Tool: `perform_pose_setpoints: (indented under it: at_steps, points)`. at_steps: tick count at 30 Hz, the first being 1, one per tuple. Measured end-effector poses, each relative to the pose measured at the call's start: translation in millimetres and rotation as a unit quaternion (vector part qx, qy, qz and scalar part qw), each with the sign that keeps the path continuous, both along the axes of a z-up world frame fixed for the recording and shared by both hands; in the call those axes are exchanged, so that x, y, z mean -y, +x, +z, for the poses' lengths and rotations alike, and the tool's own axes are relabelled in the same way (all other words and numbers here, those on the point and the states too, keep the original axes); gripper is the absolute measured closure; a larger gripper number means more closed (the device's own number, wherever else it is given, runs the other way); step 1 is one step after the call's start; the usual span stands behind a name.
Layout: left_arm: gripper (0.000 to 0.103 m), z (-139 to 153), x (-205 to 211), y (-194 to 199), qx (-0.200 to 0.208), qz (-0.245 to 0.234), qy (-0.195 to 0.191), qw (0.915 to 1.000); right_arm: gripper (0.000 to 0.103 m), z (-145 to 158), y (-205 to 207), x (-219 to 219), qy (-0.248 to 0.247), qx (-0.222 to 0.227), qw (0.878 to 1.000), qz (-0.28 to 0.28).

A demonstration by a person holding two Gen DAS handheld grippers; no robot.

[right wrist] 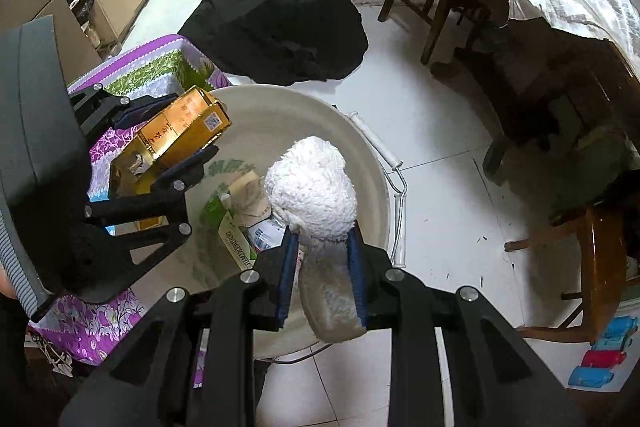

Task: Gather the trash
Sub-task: 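Carry the gold cigarette box and white cloth over the white bucket, then open both tools to drop the gold box and white cloth into the bucket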

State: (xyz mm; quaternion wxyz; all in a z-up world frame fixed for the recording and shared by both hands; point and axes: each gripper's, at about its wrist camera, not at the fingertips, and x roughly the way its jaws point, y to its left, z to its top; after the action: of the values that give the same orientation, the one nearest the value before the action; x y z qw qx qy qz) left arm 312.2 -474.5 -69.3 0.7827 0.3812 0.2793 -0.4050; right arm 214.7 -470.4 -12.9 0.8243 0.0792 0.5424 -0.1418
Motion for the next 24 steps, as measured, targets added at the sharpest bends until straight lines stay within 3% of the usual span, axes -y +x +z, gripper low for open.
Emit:
perform_pose_setpoints:
  at_steps: [24]
  points:
    - [0.051, -22, -4, 14, -0.014, -0.001, 0.015, 0.9998, 0.078, -13, 12, 2, -0.003, -0.021, 1.0, 0.013]
